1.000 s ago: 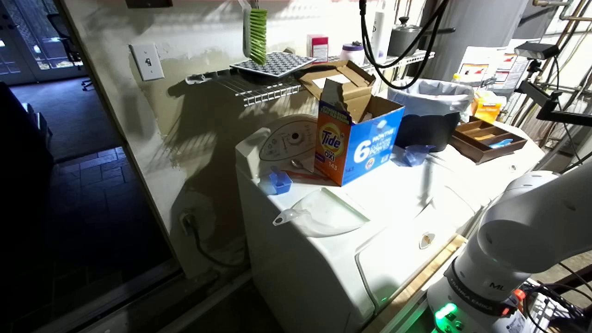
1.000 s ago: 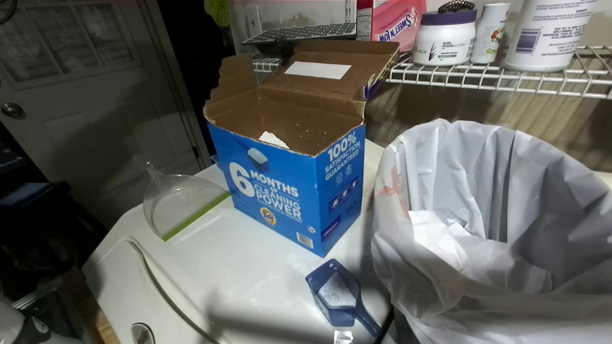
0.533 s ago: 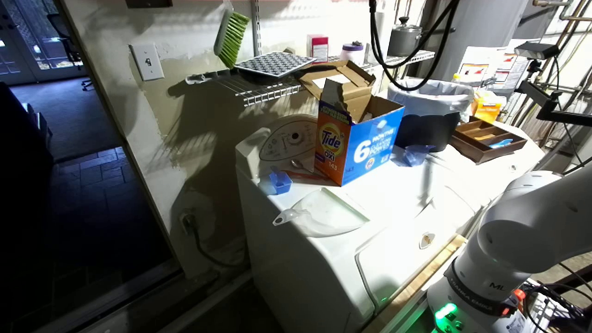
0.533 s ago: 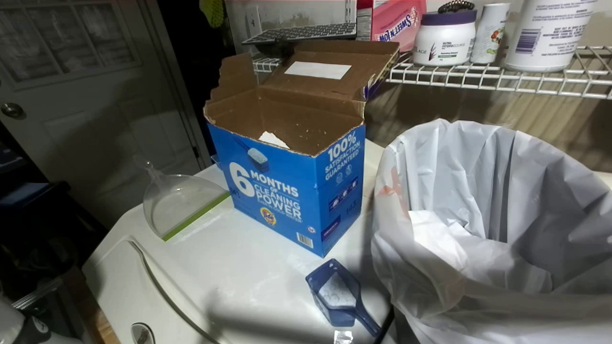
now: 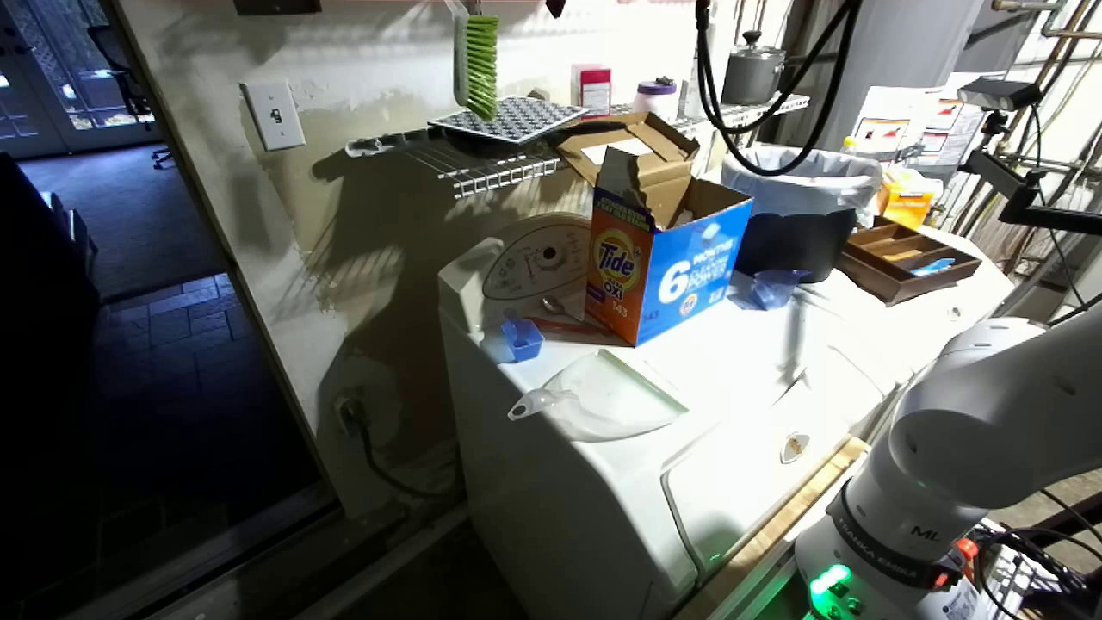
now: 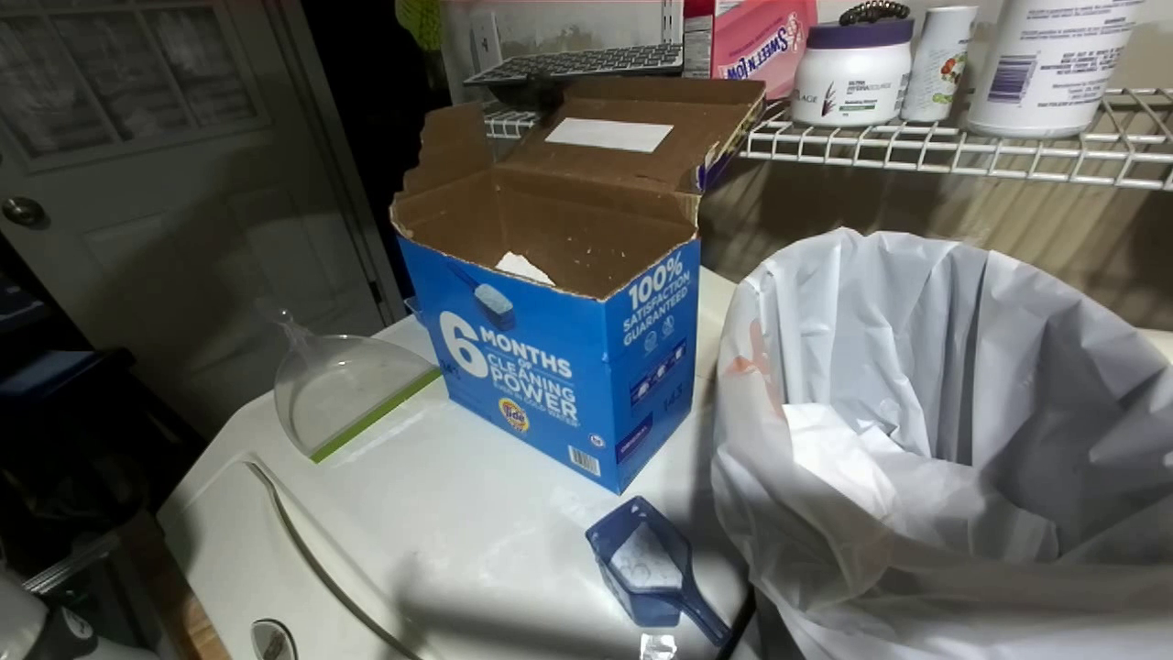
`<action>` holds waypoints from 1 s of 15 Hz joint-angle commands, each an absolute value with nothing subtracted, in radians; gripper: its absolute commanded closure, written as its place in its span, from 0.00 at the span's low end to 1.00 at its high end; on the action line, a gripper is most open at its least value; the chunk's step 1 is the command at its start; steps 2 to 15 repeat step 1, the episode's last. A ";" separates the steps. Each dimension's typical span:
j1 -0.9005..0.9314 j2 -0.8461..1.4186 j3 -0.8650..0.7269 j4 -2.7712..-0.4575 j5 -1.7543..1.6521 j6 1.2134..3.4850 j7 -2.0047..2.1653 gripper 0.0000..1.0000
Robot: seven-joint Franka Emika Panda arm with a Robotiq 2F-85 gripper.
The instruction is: Hang the brush on the shelf
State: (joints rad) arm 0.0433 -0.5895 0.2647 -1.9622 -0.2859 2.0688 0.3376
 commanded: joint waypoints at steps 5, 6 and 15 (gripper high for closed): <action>0.035 -0.588 0.271 -1.958 -0.280 2.067 0.334 0.00; 0.035 -0.588 0.271 -1.958 -0.280 2.067 0.334 0.00; 0.035 -0.588 0.271 -1.958 -0.280 2.067 0.334 0.00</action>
